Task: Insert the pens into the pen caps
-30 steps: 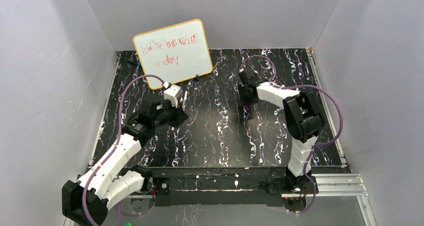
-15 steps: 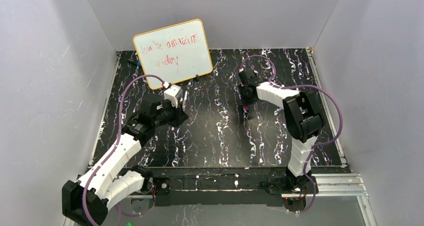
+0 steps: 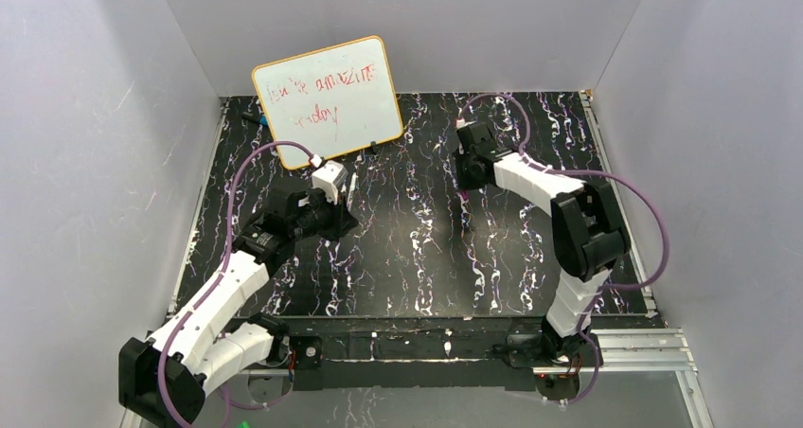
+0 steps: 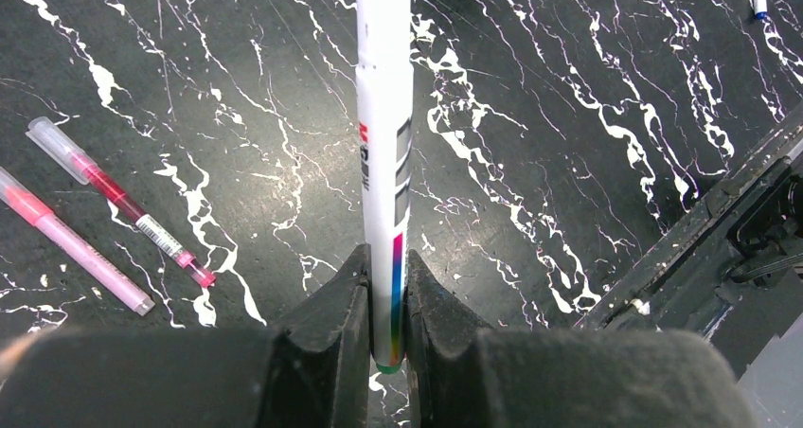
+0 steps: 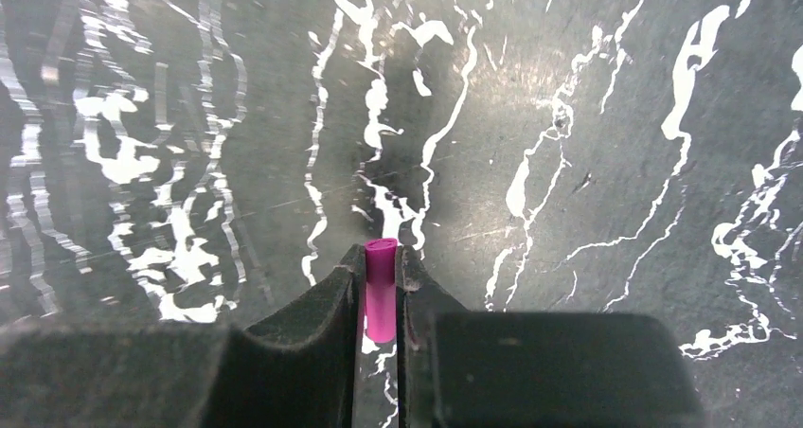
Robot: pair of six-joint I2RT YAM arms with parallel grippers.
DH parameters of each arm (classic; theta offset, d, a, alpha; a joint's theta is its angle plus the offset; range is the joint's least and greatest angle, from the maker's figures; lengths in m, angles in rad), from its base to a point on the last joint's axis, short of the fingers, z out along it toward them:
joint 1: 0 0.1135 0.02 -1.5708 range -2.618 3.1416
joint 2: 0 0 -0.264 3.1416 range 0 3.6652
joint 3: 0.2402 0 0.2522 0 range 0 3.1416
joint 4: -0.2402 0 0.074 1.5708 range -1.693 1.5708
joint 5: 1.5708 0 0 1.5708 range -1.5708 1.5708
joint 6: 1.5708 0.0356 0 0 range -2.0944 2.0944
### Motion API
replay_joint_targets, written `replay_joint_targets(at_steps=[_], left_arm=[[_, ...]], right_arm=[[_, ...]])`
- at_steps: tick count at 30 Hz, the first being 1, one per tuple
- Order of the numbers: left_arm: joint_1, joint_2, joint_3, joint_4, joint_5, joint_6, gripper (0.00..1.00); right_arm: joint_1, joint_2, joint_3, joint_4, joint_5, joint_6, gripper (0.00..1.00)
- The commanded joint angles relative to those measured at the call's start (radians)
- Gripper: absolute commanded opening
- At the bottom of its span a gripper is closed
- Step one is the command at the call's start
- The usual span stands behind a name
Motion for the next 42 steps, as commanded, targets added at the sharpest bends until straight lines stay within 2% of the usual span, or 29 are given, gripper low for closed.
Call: replay_joint_targets(at_steps=[1,5,11,16,20,23,32,42], left_arm=[[0.000,0.012,-0.002,-0.013,0.029,0.004,0.00],[0.000,0.012,-0.007,0.010,0.084,-0.006,0.00],[-0.003,0.013,-0.049,0.151,0.302,-0.115,0.00],[-0.040,-0.005,-0.118,0.383,0.438,-0.290,0.00],[-0.070,-0.023,-0.195,0.642,0.475,-0.466,0.00],[-0.101,-0.015,-0.204,0.719,0.464,-0.512,0.00],[-0.198,0.087,-0.115,0.805,0.452,-0.536,0.00],[-0.202,0.111,-0.021,0.821,0.433,-0.499,0.00]], right_arm=[[-0.002,-0.132,0.032,0.032,-0.060,0.021,0.05],[-0.002,-0.233,0.029,0.094,-0.150,0.054,0.05],[0.003,-0.404,0.008,0.278,-0.349,0.129,0.06],[0.023,-0.530,-0.079,0.545,-0.481,0.245,0.07],[0.040,-0.585,-0.155,0.755,-0.526,0.352,0.07],[0.065,-0.594,-0.182,0.859,-0.547,0.408,0.07],[0.210,-0.591,-0.175,0.940,-0.528,0.406,0.09],[0.292,-0.640,-0.216,0.897,-0.496,0.376,0.10]])
